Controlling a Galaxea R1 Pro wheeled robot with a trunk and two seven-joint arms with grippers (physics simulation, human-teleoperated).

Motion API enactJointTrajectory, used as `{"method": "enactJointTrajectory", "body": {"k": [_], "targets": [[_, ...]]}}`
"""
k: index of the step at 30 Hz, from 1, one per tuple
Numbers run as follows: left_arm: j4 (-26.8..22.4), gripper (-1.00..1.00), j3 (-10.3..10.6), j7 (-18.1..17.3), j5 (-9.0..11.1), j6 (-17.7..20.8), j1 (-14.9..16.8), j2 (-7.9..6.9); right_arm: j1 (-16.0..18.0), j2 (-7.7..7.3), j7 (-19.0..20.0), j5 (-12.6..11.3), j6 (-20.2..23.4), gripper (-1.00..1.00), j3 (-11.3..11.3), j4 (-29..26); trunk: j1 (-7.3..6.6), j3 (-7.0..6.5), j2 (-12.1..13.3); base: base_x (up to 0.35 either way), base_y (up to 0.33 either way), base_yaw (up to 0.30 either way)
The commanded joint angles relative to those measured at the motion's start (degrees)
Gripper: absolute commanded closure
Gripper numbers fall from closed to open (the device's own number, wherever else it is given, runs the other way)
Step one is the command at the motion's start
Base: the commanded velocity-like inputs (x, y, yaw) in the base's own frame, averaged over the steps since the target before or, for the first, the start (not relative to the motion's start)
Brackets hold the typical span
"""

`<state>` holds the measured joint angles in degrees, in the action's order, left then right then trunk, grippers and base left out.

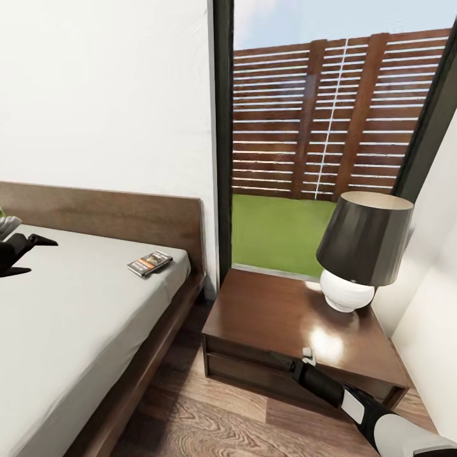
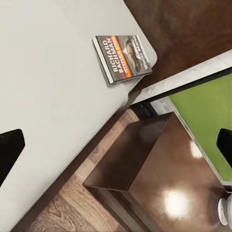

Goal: In the bedroom, move the book from the bed onto either nightstand, and place the two sandals side by side next to the bed.

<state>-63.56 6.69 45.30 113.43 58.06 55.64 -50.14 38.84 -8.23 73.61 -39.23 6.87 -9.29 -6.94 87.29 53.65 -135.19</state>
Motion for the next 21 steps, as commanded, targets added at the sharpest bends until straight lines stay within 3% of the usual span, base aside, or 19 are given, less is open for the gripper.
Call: {"method": "enactJointTrajectory", "body": {"k": [1,21], "targets": [[0.01,-1.0,0.14,0.58,0.6,-0.06,0.08,-0.05,0.02,-0.03,0.17,-0.61,0.6,-1.0,-0.45,-0.01,-0.01,0.06,-0.03,0.008,0.0,0.0],[1.69,-1.0,0.2,0.58,0.56,0.02,0.08,-0.05,0.02,-0.04,0.76,-0.83,0.67,-1.0,-0.43,-0.01,-0.01,0.06,-0.03,0.036,0.0,0.0]]}}
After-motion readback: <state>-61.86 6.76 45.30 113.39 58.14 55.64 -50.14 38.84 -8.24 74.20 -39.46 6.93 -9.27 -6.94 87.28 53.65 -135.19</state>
